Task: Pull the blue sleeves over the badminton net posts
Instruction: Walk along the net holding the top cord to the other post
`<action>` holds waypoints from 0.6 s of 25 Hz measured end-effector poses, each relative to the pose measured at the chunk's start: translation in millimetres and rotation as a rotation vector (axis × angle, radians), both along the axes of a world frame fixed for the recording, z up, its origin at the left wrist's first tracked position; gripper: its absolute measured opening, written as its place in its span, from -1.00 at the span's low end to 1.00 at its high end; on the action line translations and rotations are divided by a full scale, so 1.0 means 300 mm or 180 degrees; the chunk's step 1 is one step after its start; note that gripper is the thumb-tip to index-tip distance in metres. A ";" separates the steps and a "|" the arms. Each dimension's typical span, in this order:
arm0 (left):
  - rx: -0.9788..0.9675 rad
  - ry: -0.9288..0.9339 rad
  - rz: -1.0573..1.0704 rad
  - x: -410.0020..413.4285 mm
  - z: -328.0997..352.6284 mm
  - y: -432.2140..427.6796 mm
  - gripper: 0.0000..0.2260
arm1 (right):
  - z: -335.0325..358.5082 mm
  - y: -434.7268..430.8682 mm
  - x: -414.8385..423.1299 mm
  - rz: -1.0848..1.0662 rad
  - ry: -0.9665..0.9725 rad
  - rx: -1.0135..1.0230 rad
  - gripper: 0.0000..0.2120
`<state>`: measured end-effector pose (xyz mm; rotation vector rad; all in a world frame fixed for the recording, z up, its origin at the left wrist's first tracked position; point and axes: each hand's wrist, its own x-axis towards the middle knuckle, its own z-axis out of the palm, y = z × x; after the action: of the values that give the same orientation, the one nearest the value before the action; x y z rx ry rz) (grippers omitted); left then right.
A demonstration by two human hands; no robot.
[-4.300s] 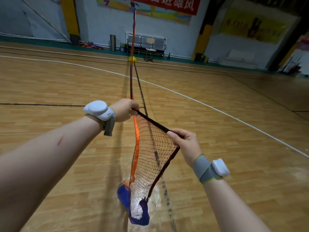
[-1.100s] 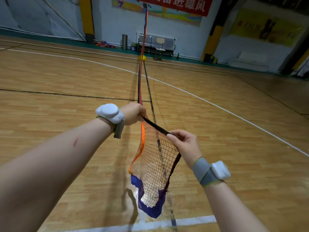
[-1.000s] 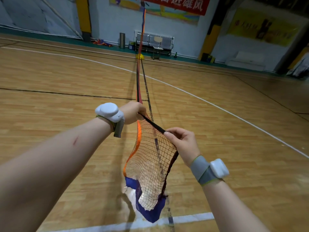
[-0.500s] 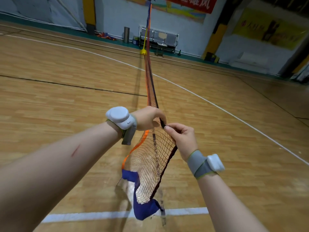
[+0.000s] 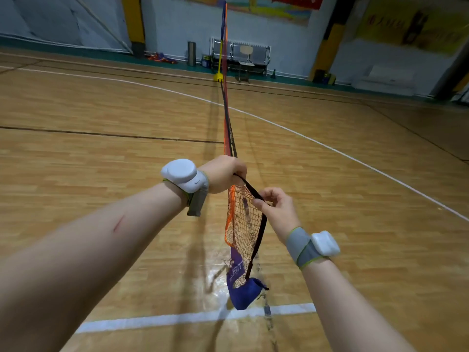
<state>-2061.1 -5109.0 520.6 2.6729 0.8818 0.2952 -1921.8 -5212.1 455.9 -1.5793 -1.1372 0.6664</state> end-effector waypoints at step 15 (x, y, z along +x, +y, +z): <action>0.0085 -0.0062 0.0311 -0.187 -0.005 -0.048 -0.90 | 0.011 -0.172 -0.129 0.0161 0.0385 -0.0011 -0.87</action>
<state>-2117.3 -5123.3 519.2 2.6512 1.0112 0.3571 -1960.5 -5263.7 459.3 -1.4966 -1.0893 0.7872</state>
